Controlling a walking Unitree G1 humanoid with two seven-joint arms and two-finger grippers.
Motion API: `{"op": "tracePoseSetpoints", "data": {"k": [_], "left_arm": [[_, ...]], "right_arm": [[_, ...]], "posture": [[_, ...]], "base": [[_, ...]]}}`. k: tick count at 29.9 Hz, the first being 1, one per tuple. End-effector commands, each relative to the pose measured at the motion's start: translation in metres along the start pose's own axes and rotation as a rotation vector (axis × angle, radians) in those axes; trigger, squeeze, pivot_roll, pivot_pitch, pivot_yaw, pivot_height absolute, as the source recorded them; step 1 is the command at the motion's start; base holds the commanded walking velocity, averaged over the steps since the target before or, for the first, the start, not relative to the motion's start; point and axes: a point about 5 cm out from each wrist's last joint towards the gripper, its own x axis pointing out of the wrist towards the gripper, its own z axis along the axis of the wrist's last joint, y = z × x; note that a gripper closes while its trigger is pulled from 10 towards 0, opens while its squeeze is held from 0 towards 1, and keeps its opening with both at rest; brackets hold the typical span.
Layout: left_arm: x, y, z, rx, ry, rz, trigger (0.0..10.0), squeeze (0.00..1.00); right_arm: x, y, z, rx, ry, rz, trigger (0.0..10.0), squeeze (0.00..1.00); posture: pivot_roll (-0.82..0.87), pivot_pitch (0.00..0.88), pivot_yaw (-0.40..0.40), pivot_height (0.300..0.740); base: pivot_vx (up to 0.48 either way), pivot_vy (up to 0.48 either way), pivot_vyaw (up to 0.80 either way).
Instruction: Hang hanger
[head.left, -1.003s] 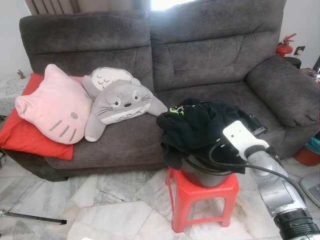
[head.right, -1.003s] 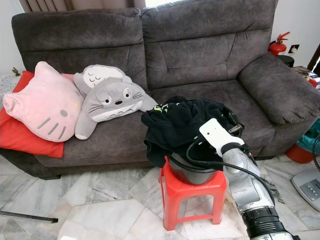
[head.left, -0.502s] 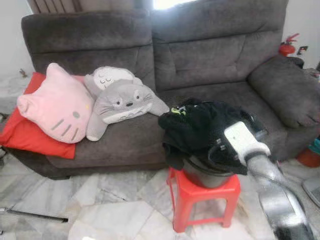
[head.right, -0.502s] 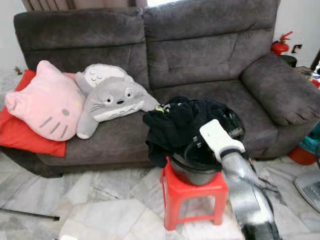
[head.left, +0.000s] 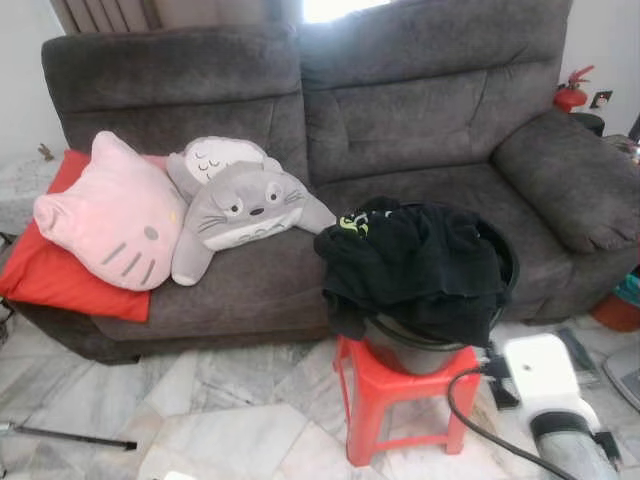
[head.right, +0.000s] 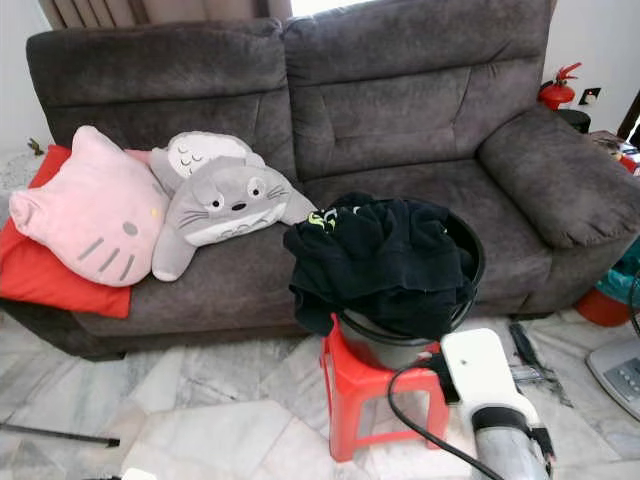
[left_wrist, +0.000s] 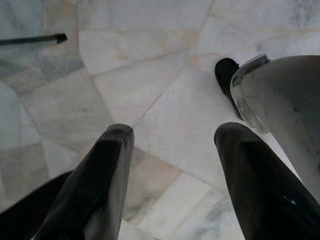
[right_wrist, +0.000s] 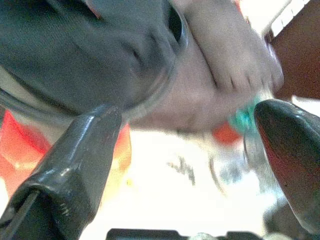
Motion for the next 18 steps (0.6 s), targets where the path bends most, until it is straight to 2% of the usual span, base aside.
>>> {"op": "tracePoseSetpoints", "data": {"k": [1,2,5,7,8,9,10,12,16,18], "left_arm": [[0.000,0.002,0.002,0.036,0.011,-0.004,10.0,0.00],[0.001,0.001,0.004,0.065,0.007,-0.010,10.0,0.00],[0.002,0.000,0.006,0.042,0.005,0.000,10.0,0.00],[0.002,-0.001,0.007,0.023,0.002,0.008,10.0,0.00],[0.002,-0.002,0.008,0.010,-0.002,0.014,10.0,0.00],[0.002,-0.002,0.008,0.004,-0.004,0.016,10.0,0.00],[0.002,-0.002,0.008,0.004,-0.004,0.016,10.0,0.00],[0.002,-0.003,0.009,-0.013,-0.007,0.024,10.0,0.00],[0.002,-0.003,0.008,-0.022,-0.006,0.028,10.0,0.00],[0.002,-0.002,0.005,-0.037,0.005,0.037,10.0,0.00]], "right_arm": [[0.004,-0.002,-0.019,0.074,0.124,-0.016,10.0,0.00],[0.012,-0.005,-0.031,0.161,0.195,-0.038,10.0,0.00],[0.029,-0.003,-0.046,0.204,0.252,-0.033,10.0,0.00],[0.045,0.001,-0.059,0.255,0.295,-0.020,10.0,0.00],[0.060,0.005,-0.070,0.287,0.321,-0.008,10.0,0.00],[0.069,0.008,-0.076,0.282,0.328,0.008,10.0,0.00],[0.069,0.008,-0.076,0.282,0.328,0.008,10.0,0.00],[0.084,0.022,-0.095,0.277,0.391,0.050,10.0,0.00],[0.087,0.032,-0.108,0.256,0.428,0.096,10.0,0.00],[0.080,0.048,-0.130,0.262,0.493,0.176,10.0,0.00]], "posture": [[-0.31,0.000,0.136,0.740],[-0.31,0.000,0.137,0.740],[-0.31,0.000,0.127,0.740],[-0.29,0.000,0.122,0.740],[-0.29,0.000,0.120,0.740],[-0.27,0.000,0.110,0.740],[-0.27,0.000,0.110,0.740],[-0.25,0.000,0.099,0.740],[-0.25,0.000,0.099,0.740],[-0.21,0.000,0.089,0.740]], "base": [[0.000,0.000,0.00],[0.000,0.000,0.00],[0.000,0.000,0.00],[0.000,0.000,0.00],[0.000,0.000,0.00],[0.000,0.000,0.00],[0.000,0.000,0.00],[0.000,0.000,0.00],[0.000,0.000,0.00],[0.000,0.000,0.00]]}}
